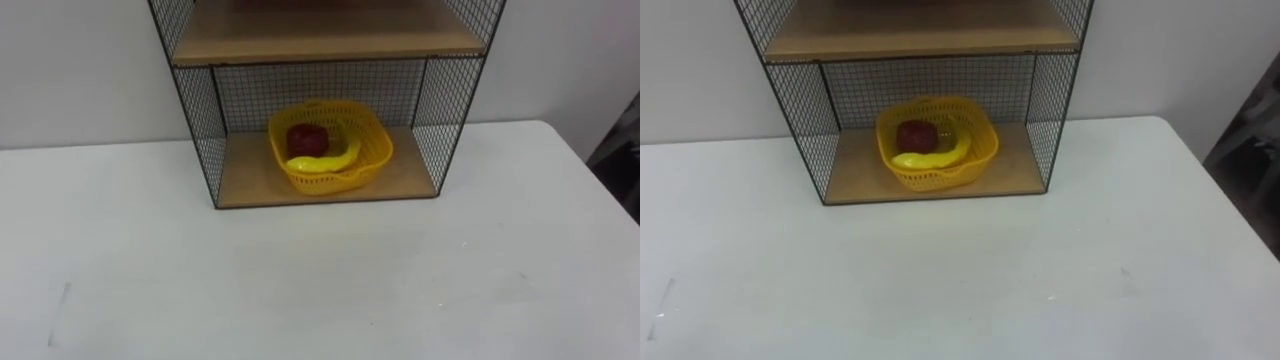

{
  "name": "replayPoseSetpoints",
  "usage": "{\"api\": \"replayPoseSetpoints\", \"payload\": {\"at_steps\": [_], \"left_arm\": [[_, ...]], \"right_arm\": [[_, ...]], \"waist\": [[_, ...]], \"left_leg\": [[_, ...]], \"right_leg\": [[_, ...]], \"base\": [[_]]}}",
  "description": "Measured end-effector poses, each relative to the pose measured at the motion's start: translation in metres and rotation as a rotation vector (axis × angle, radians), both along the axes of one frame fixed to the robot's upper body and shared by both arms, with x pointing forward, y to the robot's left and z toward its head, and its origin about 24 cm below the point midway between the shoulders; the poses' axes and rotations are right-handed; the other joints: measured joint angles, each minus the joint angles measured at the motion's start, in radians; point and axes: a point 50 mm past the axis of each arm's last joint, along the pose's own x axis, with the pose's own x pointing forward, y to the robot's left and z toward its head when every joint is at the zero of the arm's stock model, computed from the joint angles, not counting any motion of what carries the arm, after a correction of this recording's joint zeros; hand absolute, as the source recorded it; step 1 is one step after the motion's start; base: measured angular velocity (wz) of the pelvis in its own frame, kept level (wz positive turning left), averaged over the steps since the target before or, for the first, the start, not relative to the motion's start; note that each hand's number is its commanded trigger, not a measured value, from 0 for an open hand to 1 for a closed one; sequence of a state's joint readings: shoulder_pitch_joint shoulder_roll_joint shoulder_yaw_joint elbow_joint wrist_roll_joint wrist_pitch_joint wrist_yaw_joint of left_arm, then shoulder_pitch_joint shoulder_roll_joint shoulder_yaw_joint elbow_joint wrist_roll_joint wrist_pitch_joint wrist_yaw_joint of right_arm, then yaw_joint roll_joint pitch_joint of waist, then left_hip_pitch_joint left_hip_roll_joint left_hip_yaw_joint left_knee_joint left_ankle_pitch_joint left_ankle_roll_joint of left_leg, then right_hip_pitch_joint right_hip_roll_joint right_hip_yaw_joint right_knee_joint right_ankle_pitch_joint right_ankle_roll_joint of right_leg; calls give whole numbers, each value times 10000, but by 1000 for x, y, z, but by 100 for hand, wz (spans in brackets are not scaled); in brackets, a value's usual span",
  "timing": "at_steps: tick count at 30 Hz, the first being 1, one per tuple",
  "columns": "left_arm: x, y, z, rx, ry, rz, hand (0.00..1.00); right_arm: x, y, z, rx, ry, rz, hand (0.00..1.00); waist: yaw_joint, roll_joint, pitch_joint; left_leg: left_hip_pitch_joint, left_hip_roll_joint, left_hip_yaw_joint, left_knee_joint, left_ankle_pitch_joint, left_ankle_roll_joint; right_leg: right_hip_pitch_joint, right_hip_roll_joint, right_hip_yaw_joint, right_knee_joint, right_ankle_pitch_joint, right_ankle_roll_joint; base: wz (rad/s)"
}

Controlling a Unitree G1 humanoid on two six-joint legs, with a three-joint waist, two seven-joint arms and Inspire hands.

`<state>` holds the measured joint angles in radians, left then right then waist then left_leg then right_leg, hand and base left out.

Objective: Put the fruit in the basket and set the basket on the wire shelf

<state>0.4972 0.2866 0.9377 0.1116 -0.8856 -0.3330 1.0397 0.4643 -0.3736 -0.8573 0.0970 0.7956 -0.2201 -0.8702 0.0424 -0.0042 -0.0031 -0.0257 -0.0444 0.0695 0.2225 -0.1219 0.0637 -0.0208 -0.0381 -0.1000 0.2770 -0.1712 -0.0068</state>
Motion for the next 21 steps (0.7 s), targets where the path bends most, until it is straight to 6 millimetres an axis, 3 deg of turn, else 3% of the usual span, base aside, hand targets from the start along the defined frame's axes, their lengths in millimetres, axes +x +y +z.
{"api": "replayPoseSetpoints", "payload": {"at_steps": [4,6,10,12,17,21], "left_arm": [[-23,-1,-40,-2104,-564,1232,0],[-39,-7,-68,-3476,-910,2295,0],[-64,-22,-101,-4927,-738,3438,0],[-80,-32,-112,-5434,-448,3862,0],[-93,-54,-138,-6558,871,3003,0],[-97,-97,-171,-8557,3193,827,0]], "right_arm": [[-34,-6,-51,2907,-1018,-1696,0],[-64,0,-84,4544,-1326,-3242,0],[-108,18,-118,6107,-1582,-5328,0],[-132,32,-133,6673,-1142,-6146,0],[-159,78,-167,8215,1101,-6192,0],[-150,128,-203,10342,3625,-4338,0]], "waist": [[-143,-18,-17],[-161,-9,-32],[-173,-16,-28],[-276,-83,-73],[-282,-181,-181],[-342,-176,-178]], "left_leg": [[-47,7,-5,33,-35,-19],[-151,-5,-145,194,-160,-11],[-161,-22,-183,209,-208,29],[-216,-11,-185,275,-324,-7],[-292,62,-154,239,-332,-29],[-117,162,111,112,-312,-61]], "right_leg": [[-7,-44,-142,12,-59,-16],[5,-48,-254,11,-97,-11],[-14,-83,-298,104,-171,-6],[-51,-134,-396,175,-230,-17],[-24,-71,-388,17,-205,-15],[157,-40,-338,-204,-60,-6]], "base": [[8],[10],[3],[7],[6],[-5]]}}
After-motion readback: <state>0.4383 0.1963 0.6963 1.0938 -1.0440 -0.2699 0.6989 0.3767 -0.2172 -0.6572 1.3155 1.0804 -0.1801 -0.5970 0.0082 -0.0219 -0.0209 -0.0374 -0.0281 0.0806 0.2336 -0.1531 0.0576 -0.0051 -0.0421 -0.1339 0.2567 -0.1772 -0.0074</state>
